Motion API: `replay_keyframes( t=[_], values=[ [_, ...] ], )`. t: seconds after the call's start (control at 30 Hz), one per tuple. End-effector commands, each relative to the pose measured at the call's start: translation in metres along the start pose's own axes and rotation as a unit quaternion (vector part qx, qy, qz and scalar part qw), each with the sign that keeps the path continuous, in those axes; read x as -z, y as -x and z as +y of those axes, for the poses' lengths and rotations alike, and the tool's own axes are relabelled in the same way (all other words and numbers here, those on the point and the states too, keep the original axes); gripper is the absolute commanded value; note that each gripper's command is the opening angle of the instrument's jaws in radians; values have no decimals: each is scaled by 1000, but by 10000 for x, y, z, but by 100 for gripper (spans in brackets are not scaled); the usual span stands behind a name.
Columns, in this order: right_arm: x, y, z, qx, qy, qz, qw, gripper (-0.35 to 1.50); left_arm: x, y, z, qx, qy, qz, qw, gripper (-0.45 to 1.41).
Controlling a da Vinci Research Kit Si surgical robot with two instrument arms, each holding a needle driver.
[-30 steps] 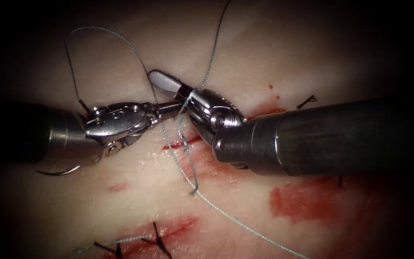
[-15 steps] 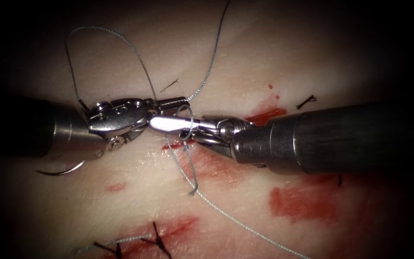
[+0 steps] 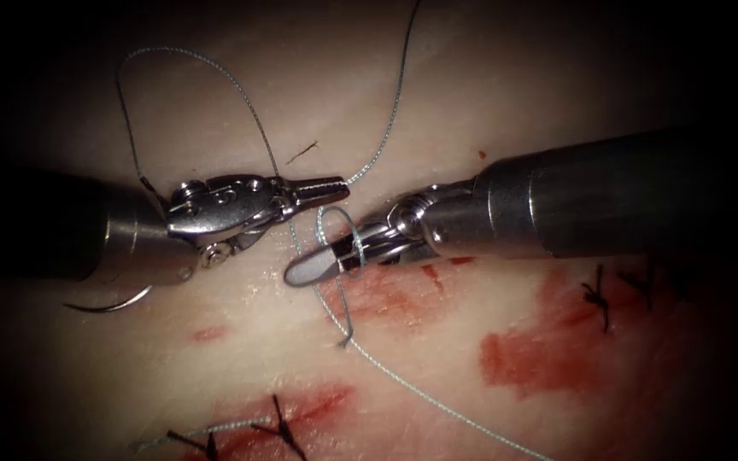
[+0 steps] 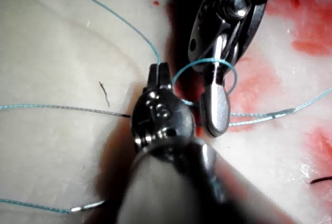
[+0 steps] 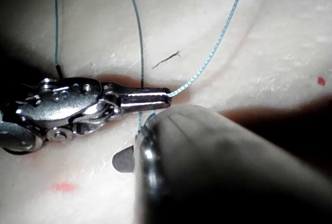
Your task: Wound Closure
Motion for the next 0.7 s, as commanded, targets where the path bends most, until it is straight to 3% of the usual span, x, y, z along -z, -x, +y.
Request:
replay_keyframes(
  t=[0.03,0.13,0.2,0.3,0.47,0.63,0.7],
  values=[
    [-3,-13,-12,-3,38,-9,999,-35,-8,5,1,4,-1,0,1000,-45],
    [5,-19,-25,-19,132,-55,990,-35,-9,4,3,4,-3,1,1000,-45],
    [8,-19,-27,-26,160,-95,982,-35,-9,2,3,2,-4,1,1000,-45],
    [4,-13,-22,-24,180,-139,973,-35,-11,-2,4,1,-8,3,1000,-45],
    [0,-1,-14,-3,184,-174,967,-35,-15,-7,5,-6,-7,15,1000,-45],
    [5,9,-18,7,198,-172,965,-35,-17,-10,5,-5,-8,17,1000,-45],
    [9,13,-20,9,198,-170,965,2,-16,-10,5,-5,-8,17,1000,-45]
  ],
)
